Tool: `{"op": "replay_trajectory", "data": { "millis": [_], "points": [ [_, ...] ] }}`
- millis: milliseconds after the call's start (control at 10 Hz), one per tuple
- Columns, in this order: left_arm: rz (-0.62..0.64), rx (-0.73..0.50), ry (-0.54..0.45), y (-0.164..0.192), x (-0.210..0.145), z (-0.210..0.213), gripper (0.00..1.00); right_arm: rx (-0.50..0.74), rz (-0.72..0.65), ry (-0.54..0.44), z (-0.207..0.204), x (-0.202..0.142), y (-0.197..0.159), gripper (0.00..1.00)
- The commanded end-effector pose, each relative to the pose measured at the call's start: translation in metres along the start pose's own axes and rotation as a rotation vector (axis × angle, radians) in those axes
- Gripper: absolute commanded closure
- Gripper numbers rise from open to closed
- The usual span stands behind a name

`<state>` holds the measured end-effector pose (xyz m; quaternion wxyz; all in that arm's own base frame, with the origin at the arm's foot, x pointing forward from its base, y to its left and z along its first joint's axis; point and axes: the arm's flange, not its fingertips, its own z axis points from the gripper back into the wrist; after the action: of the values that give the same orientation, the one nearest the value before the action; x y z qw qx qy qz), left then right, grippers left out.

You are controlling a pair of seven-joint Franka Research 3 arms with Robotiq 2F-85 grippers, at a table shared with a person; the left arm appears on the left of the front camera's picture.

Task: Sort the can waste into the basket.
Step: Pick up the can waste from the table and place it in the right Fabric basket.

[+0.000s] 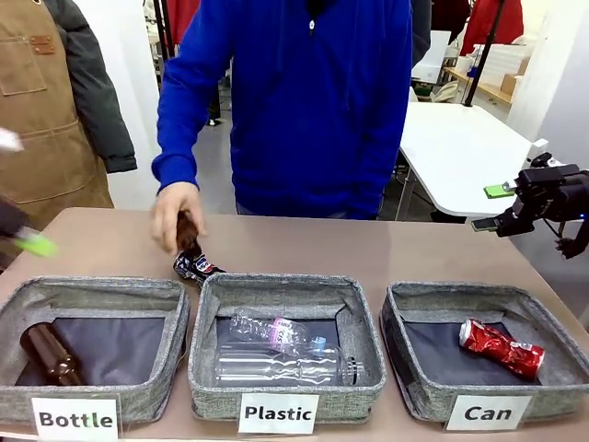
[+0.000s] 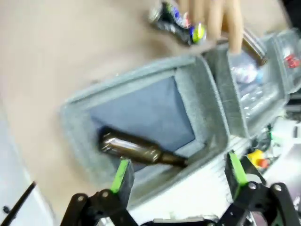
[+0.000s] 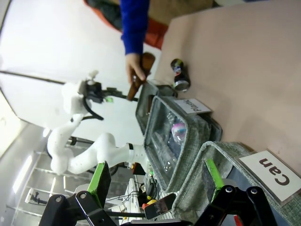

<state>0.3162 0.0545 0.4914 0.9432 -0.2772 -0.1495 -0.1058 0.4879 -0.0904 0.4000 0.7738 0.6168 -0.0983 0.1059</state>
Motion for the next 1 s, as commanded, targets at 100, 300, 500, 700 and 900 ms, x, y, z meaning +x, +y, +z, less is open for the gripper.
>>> {"op": "replay_trajectory", "data": {
  "millis": [100, 300, 500, 700, 900],
  "points": [
    [0.121, -0.110, -0.103, 0.074, -0.006, 0.083, 0.00, -0.004, 0.004, 0.008, 0.001, -0.002, 0.004, 0.00],
    [0.159, -0.179, -0.131, 0.107, -0.014, 0.103, 0.00, -0.004, 0.004, 0.008, 0.001, -0.002, 0.004, 0.00],
    [0.181, -0.215, -0.138, 0.119, -0.011, 0.098, 0.00, -0.004, 0.004, 0.008, 0.001, -0.002, 0.004, 0.00],
    [0.181, -0.220, -0.140, 0.121, -0.011, 0.096, 0.00, -0.004, 0.004, 0.008, 0.001, -0.002, 0.004, 0.00],
    [0.180, -0.213, -0.148, 0.120, -0.009, 0.097, 0.00, -0.004, 0.004, 0.008, 0.001, -0.002, 0.004, 0.00]
  ]
}}
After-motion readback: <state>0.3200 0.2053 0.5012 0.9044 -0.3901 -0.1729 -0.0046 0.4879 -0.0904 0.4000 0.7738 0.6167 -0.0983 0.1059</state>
